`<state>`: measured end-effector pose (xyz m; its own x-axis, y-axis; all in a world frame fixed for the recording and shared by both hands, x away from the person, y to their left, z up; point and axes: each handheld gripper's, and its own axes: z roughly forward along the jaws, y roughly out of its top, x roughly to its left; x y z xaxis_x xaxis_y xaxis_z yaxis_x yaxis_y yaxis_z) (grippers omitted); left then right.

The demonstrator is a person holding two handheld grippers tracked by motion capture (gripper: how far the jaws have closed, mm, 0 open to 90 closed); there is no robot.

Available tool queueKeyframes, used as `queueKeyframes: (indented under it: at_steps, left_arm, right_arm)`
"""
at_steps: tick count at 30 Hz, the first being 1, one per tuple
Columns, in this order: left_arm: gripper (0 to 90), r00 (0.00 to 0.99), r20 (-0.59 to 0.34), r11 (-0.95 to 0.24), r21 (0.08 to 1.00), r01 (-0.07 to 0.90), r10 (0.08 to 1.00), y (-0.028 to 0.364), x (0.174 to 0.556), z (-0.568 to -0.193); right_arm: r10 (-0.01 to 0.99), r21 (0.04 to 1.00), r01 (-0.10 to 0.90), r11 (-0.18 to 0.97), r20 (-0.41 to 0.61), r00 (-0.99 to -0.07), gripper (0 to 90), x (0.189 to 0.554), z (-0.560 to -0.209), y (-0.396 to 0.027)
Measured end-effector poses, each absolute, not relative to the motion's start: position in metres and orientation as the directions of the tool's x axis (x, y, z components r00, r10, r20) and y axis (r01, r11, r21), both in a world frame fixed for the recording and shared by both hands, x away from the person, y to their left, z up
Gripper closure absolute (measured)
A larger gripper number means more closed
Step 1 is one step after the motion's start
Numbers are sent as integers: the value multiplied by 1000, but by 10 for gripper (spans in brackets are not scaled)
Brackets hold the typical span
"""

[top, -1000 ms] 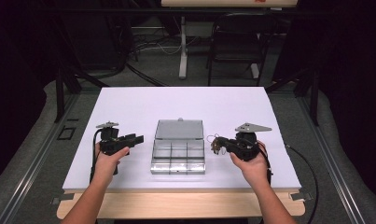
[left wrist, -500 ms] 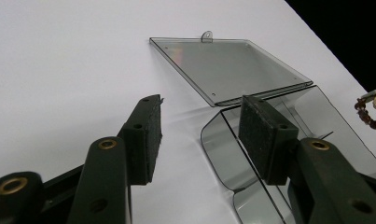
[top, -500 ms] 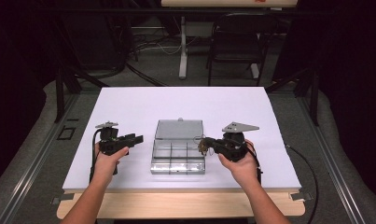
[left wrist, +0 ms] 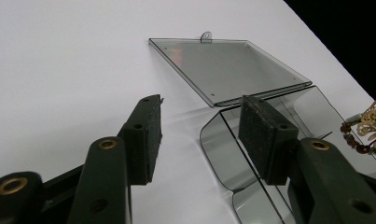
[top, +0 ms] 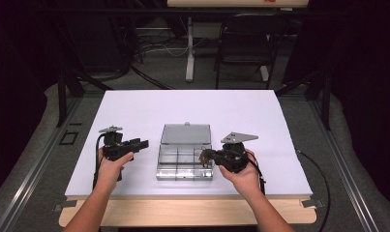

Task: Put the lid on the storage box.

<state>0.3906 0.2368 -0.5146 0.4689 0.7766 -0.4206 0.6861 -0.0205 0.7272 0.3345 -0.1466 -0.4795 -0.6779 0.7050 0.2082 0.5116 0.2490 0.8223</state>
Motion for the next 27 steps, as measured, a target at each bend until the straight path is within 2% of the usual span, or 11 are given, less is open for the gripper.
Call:
queueKeyframes:
  at_steps: [27]
  left_arm:
    - [496, 470, -421, -19, 729, 684, 776, 236, 391, -514]
  right_arm:
    - [691, 781, 548, 298, 220, -689, 895, 330, -503, -134]
